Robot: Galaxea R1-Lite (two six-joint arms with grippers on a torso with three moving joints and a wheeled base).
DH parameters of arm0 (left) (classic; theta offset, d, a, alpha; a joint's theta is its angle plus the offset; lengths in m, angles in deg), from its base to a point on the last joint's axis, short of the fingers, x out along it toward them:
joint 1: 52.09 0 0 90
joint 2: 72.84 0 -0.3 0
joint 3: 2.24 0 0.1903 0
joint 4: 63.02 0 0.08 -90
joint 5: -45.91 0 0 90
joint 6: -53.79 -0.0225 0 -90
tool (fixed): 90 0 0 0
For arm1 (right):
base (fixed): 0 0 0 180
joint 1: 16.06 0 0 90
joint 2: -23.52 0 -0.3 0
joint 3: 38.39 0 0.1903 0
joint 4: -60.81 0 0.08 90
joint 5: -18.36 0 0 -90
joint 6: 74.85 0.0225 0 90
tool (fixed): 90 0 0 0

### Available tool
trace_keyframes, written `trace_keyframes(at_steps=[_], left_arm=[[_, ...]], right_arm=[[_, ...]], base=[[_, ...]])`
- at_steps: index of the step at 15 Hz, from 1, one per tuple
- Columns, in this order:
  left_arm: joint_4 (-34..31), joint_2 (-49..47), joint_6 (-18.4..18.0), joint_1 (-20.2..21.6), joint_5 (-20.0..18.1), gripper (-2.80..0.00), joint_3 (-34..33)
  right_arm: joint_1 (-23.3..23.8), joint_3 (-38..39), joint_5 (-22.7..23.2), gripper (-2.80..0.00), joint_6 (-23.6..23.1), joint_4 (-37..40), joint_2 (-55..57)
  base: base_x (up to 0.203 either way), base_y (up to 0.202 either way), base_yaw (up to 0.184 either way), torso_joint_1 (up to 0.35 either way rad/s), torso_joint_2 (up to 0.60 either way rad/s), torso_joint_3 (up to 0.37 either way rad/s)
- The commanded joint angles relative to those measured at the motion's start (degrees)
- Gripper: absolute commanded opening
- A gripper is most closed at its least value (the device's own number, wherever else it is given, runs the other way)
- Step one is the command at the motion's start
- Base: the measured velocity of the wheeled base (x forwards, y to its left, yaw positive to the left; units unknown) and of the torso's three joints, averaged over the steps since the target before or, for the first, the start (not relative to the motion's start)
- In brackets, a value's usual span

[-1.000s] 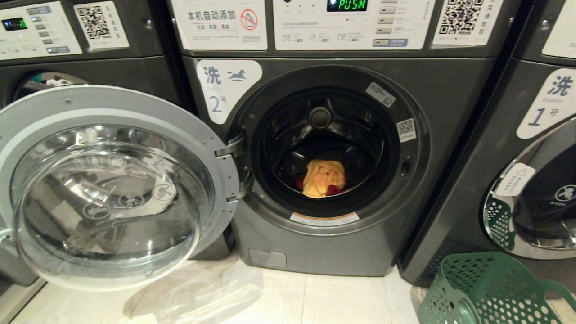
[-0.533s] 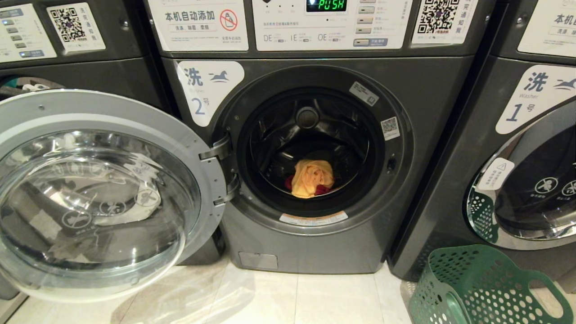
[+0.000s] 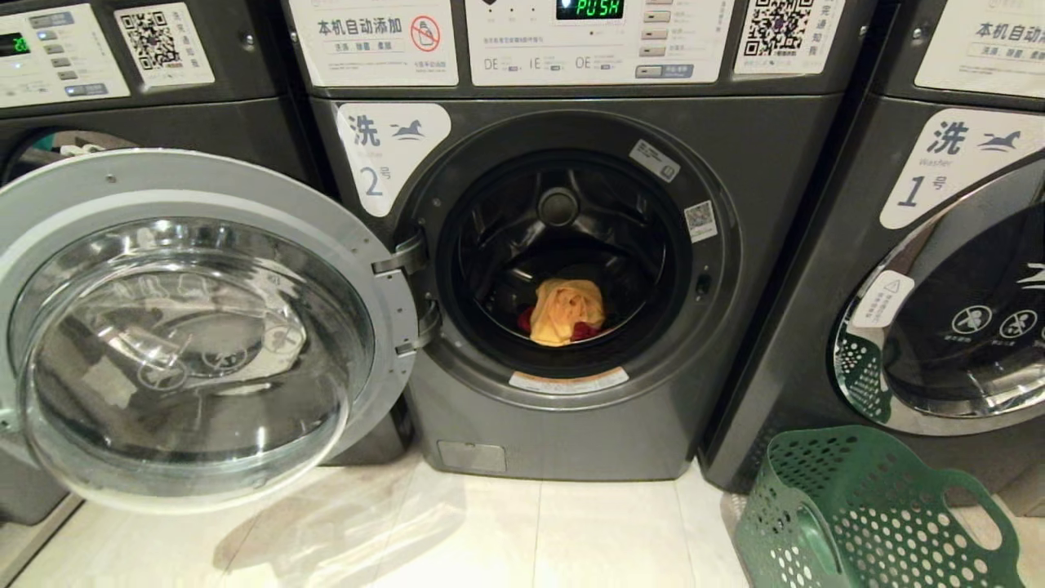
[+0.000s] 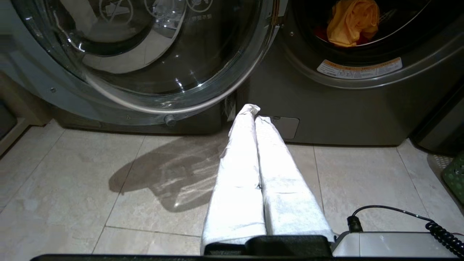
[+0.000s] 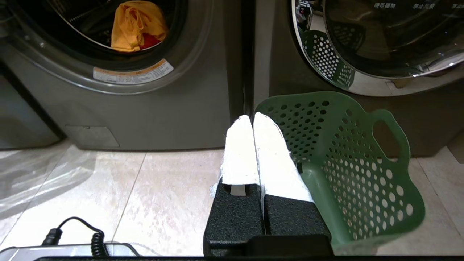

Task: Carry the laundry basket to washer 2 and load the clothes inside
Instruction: Close the washing machine door with the left hand

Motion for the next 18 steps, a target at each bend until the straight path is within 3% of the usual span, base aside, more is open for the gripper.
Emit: trace_keyframes(at_steps=[1, 3, 9, 11, 14, 18], left_arm=[[0.0, -0.1, 0.0, 0.0, 0.0, -2.80, 0.0], [0.0, -0.1, 0.0, 0.0, 0.0, -2.80, 0.0], [0.2, -0.1, -1.1, 0.0, 0.1, -2.80, 0.2], [2.3, -0.3, -2.0, 0.0, 0.3, -2.80, 5.3], [0.2, -7.7, -2.6, 0.0, 0.6, -2.80, 25.7], [-2.2, -40.5, -2.4, 0.1, 6.4, -2.80, 60.4]], right_arm=[[0.0, -0.1, 0.0, -2.80, 0.0, 0.0, 0.1], [0.0, 0.0, 0.0, -2.80, 0.0, 0.0, 0.1], [0.0, 0.0, 0.0, -2.80, -0.2, 0.0, 0.1], [0.0, 0.0, 0.1, -2.80, -0.6, 0.0, 0.1], [0.0, 0.0, 0.0, -2.80, -0.2, 0.0, 0.1], [0.0, -0.1, 0.0, -2.80, -0.8, -0.1, 0.1]], base=[[-0.194, 0.000, 0.000, -0.002, 0.00, 0.002], [-0.164, 0.000, 0.003, 0.001, 0.00, -0.001], [0.000, 0.000, 0.000, 0.000, 0.00, 0.000], [0.000, 0.000, 0.000, 0.000, 0.00, 0.000], [0.000, 0.000, 0.000, 0.000, 0.00, 0.000], [0.000, 0.000, 0.000, 0.000, 0.00, 0.000]])
